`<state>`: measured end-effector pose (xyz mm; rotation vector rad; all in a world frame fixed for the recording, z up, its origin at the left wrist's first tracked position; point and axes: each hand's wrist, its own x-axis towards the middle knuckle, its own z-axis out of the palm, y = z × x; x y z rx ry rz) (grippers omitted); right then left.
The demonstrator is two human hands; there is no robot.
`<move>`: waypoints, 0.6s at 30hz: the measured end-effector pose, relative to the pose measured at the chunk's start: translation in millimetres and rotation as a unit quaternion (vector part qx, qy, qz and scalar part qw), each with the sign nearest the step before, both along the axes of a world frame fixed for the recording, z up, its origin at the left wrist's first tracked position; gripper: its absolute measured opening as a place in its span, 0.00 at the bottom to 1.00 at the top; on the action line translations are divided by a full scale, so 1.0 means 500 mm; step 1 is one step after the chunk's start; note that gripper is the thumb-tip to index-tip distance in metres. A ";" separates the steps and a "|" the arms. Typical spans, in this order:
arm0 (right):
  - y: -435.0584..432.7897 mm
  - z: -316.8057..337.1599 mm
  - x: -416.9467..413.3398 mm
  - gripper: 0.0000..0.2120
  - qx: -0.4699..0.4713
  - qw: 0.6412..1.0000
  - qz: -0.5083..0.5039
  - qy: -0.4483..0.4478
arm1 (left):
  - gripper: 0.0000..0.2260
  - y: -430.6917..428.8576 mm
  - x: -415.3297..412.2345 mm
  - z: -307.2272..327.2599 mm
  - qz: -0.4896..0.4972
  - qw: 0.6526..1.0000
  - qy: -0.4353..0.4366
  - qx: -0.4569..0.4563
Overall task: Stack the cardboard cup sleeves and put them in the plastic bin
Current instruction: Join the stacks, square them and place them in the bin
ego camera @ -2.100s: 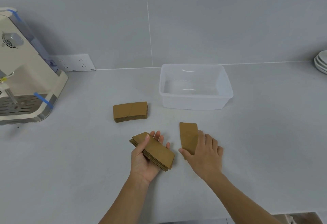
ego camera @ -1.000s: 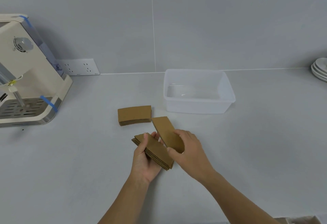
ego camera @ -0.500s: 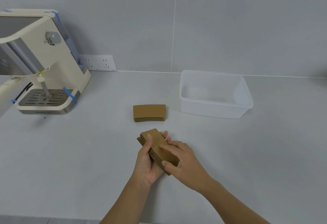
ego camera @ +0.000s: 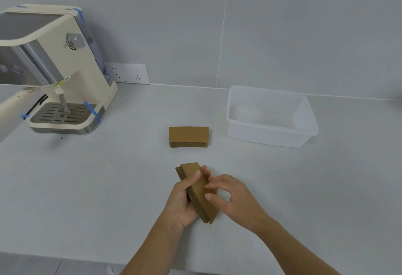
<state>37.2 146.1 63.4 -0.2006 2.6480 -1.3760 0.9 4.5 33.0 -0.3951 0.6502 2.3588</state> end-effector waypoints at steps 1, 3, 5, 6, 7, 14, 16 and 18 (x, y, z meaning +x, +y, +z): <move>0.004 0.004 -0.004 0.09 -0.005 1.000 -0.010 0.010 | 0.27 0.000 0.000 0.000 -0.011 1.000 0.010 -0.012; 0.014 0.012 -0.015 0.06 -0.022 0.999 -0.034 0.027 | 0.28 -0.003 0.002 0.000 -0.037 0.998 0.029 -0.035; 0.026 0.025 -0.030 0.04 -0.038 0.997 -0.048 0.040 | 0.27 -0.005 0.006 0.002 -0.060 0.996 0.047 -0.045; 0.032 0.032 -0.038 0.05 -0.040 0.997 -0.048 0.043 | 0.26 -0.005 0.007 0.004 -0.073 0.994 0.059 -0.049; 0.039 0.038 -0.047 0.06 -0.039 0.997 -0.042 0.042 | 0.25 -0.004 0.009 0.007 -0.089 0.992 0.070 -0.050; 0.078 0.070 -0.097 0.14 -0.031 0.993 0.085 -0.079 | 0.26 0.009 0.013 0.023 -0.223 0.962 0.134 -0.084; 0.083 0.076 -0.103 0.15 -0.037 0.988 0.111 -0.100 | 0.25 0.018 0.008 0.028 -0.259 0.950 0.149 -0.092; 0.089 0.077 -0.105 0.14 -0.058 0.982 0.128 -0.129 | 0.25 0.030 0.002 0.032 -0.276 0.944 0.155 -0.095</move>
